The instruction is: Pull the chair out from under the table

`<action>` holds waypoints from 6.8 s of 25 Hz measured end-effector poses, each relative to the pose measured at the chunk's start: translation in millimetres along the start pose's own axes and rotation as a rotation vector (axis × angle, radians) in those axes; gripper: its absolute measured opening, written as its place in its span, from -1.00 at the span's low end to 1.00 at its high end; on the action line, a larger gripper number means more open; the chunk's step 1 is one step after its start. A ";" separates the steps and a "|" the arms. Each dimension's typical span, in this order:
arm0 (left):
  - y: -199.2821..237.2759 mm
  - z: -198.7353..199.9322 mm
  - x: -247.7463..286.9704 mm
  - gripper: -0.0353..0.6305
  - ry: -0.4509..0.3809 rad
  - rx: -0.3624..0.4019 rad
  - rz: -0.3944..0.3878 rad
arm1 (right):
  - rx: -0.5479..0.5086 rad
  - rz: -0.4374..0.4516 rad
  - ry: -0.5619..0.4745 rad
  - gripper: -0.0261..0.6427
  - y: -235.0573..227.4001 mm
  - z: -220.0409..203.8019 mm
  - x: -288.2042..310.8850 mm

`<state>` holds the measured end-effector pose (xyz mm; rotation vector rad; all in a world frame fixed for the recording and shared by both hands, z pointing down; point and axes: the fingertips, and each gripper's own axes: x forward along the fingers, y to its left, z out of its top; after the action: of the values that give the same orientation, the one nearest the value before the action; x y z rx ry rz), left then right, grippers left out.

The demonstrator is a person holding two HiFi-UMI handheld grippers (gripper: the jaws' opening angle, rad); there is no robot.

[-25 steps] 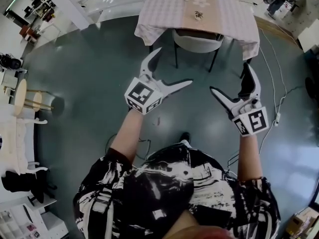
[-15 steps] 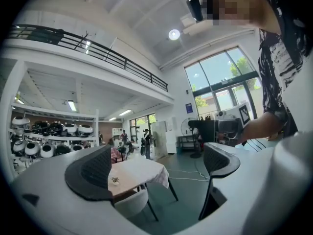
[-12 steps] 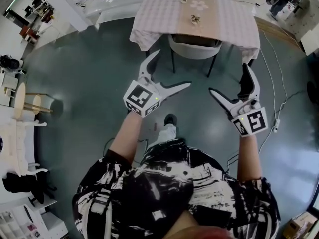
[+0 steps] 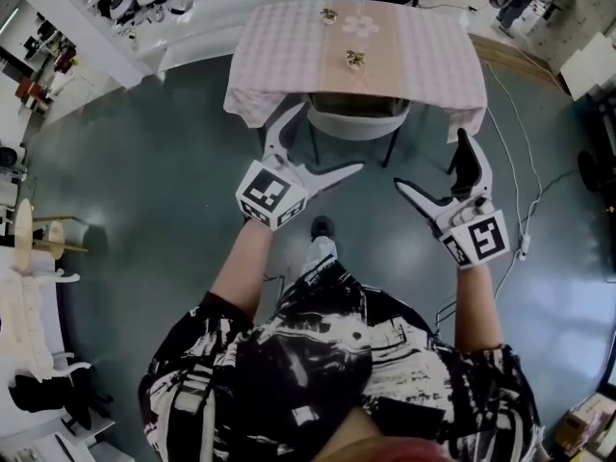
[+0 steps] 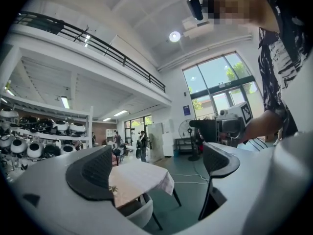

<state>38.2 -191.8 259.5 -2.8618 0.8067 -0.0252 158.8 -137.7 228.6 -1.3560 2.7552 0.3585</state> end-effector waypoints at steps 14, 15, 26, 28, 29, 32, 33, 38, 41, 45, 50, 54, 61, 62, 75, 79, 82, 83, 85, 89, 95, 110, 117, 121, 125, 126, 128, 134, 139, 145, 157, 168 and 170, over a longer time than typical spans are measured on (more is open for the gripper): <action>193.8 -46.1 92.1 0.80 0.041 -0.011 -0.097 | 0.003 -0.052 0.056 0.80 -101.2 -44.6 188.3; 204.7 -49.8 97.9 0.80 0.046 -0.006 -0.106 | 0.000 -0.053 0.060 0.80 -106.4 -47.3 199.8; 252.2 -99.8 152.4 0.80 0.123 0.021 -0.177 | 0.016 -0.040 0.158 0.80 -151.9 -96.9 251.6; 252.5 -110.0 160.9 0.80 0.152 0.027 -0.183 | 0.036 -0.023 0.169 0.80 -159.5 -107.6 254.7; 251.5 -116.2 164.7 0.80 0.172 0.036 -0.189 | 0.044 -0.012 0.179 0.80 -162.4 -114.6 256.1; 247.7 -147.6 179.7 0.80 0.260 0.100 -0.224 | 0.040 0.044 0.237 0.80 -171.0 -147.3 264.8; 245.4 -164.6 184.2 0.80 0.305 0.132 -0.243 | 0.030 0.072 0.266 0.80 -172.0 -162.9 268.4; 222.9 -258.7 201.9 0.80 0.529 0.287 -0.358 | -0.056 0.271 0.436 0.80 -155.4 -257.6 276.8; 206.1 -310.4 209.3 0.80 0.623 0.328 -0.432 | -0.047 0.356 0.551 0.80 -139.6 -314.2 276.0; 189.3 -376.1 210.4 0.80 0.757 0.408 -0.528 | -0.121 0.501 0.690 0.80 -115.1 -387.1 269.1; 176.4 -453.2 207.2 0.79 0.919 0.504 -0.622 | -0.325 0.705 0.882 0.80 -90.7 -473.9 251.8; 161.0 -499.3 203.1 0.79 1.015 0.536 -0.696 | -0.391 0.788 0.988 0.80 -77.9 -527.7 241.3; 148.0 -548.0 204.8 0.76 1.105 0.510 -0.694 | -0.431 0.824 1.118 0.80 -68.3 -586.2 238.7; 145.6 -552.4 204.9 0.74 1.114 0.508 -0.691 | -0.438 0.826 1.132 0.80 -66.9 -591.4 237.7; 141.1 -570.0 203.9 -0.20 1.112 0.653 -0.718 | -0.694 0.822 1.167 -0.13 -70.7 -617.3 230.8; 139.2 -570.7 203.2 -0.43 1.096 0.703 -0.746 | -0.748 0.807 1.150 -0.37 -72.2 -619.0 231.0; 139.2 -571.3 203.2 -0.51 1.097 0.711 -0.743 | -0.746 0.824 1.156 -0.44 -71.5 -619.7 229.0; 139.0 -571.7 202.8 -0.53 1.100 0.709 -0.749 | -0.739 0.834 1.161 -0.45 -70.9 -619.9 228.2; 138.6 -572.1 201.9 -0.54 1.106 0.705 -0.761 | -0.722 0.855 1.170 -0.47 -69.5 -619.7 226.7; 138.0 -572.0 201.1 -0.55 1.112 0.700 -0.763 | -0.708 0.873 1.177 -0.48 -68.2 -619.3 224.7; 136.3 -571.1 199.9 -0.55 1.115 0.697 -0.758 | -0.705 0.873 1.174 -0.48 -66.1 -618.3 223.3; 109.4 -564.4 172.2 -0.58 1.122 0.684 -0.769 | -0.690 0.884 1.181 -0.50 -37.2 -606.5 199.8; 84.8 -560.6 146.1 -0.58 1.115 0.692 -0.782 | -0.682 0.876 1.193 -0.50 -9.6 -599.0 177.8; 70.0 -556.3 131.1 -0.58 1.113 0.691 -0.791 | -0.675 0.874 1.198 -0.50 6.2 -592.4 165.1; 51.2 -552.8 112.4 -0.58 1.112 0.691 -0.807 | -0.662 0.872 1.204 -0.50 25.9 -586.1 148.7; 45.9 -551.4 108.0 -0.58 1.111 0.691 -0.810 | -0.660 0.871 1.206 -0.50 30.7 -584.1 144.0; 35.5 -549.0 99.5 -0.58 1.110 0.690 -0.812 | -0.661 0.871 1.208 -0.50 39.6 -580.1 134.8; 3.1 -539.7 74.8 -0.58 1.113 0.686 -0.809 | -0.660 0.875 1.203 -0.50 66.7 -567.1 105.7; -22.5 -535.1 52.7 -0.58 1.114 0.681 -0.802 | -0.665 0.875 1.198 -0.50 90.5 -559.4 83.1; -52.2 -535.5 36.8 -0.58 1.126 0.668 -0.785 | -0.673 0.897 1.188 -0.50 109.8 -557.4 54.5; -109.4 -524.5 -4.3 -0.58 1.134 0.646 -0.768 | -0.681 0.919 1.180 -0.50 156.0 -541.8 2.4; -137.9 -521.5 -45.0 -0.58 1.119 0.676 -0.798 | -0.661 0.889 1.199 -0.50 198.8 -532.7 -21.7; -142.7 -521.1 -53.1 -0.58 1.115 0.681 -0.806 | -0.653 0.881 1.202 -0.50 207.8 -531.4 -25.4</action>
<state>34.6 -125.9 798.4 -2.1021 -0.3202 -1.6734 41.3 -117.2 787.1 -0.1169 4.4659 0.6654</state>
